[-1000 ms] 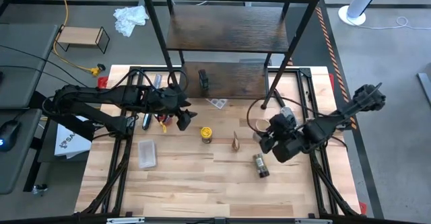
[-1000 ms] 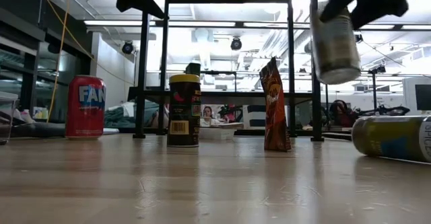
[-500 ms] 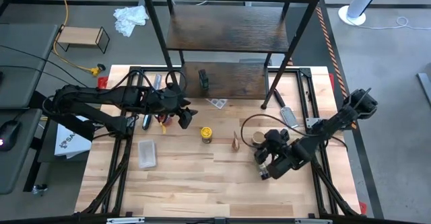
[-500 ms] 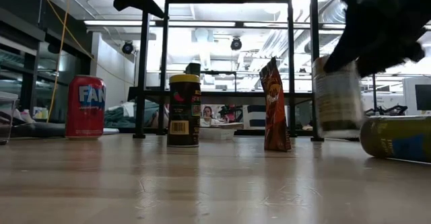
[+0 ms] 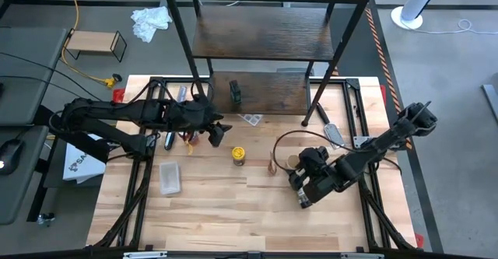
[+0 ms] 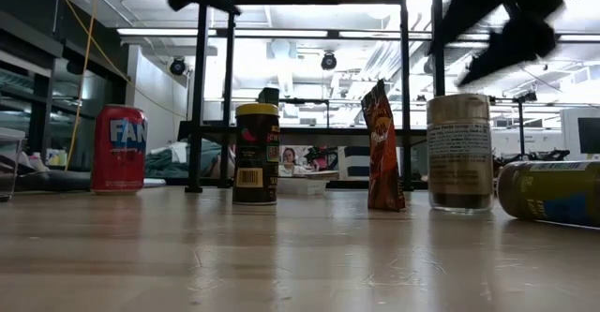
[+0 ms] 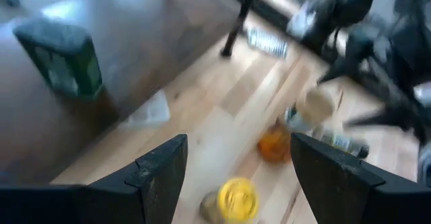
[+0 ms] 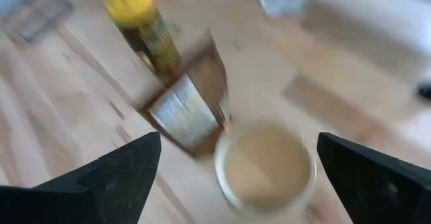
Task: Shelf spices
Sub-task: Remove the brown seasoning bottle from the bottom shelf, then remove the black seasoning box from the bottom shelf
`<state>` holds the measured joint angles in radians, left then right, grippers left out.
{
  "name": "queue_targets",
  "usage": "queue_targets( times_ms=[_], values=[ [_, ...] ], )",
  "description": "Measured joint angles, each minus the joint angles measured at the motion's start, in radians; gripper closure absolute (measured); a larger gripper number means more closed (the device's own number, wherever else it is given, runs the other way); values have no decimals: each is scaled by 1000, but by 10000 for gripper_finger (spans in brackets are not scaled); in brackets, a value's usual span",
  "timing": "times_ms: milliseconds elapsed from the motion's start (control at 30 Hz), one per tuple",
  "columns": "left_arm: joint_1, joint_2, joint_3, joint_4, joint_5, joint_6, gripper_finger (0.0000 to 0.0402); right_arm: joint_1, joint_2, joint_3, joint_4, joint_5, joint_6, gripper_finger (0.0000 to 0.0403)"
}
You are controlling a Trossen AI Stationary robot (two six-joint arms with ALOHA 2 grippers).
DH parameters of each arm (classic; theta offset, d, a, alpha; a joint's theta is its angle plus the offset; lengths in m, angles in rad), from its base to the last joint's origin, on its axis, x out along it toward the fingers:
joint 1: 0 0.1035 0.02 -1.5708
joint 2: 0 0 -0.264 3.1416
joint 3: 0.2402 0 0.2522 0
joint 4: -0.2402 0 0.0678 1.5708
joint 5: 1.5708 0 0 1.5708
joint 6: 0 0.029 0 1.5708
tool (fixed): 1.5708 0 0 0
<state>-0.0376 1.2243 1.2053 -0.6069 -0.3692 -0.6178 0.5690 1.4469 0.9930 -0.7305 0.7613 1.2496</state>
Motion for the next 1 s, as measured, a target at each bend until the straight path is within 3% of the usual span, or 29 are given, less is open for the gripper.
queue_targets(
  times_ms=[200, 400, 633, 867, 1000],
  values=[
    [74, 71, 1, 165, -78, 40, 145, -54, -2, 176, -119, 127, -144, 10],
    [92, 210, 0, 82, -343, -157, 145, -141, -2, 265, -120, 156, -253, 10],
    [104, 318, 0, 97, -628, -379, 145, -188, -2, 322, -122, 151, -282, 9],
    [118, 402, 0, 168, -656, -551, 145, -220, -2, 354, -130, 118, -339, 9],
    [118, 435, 0, 263, -642, -557, 145, -237, -2, 368, -131, 99, -417, 9]
  ],
)
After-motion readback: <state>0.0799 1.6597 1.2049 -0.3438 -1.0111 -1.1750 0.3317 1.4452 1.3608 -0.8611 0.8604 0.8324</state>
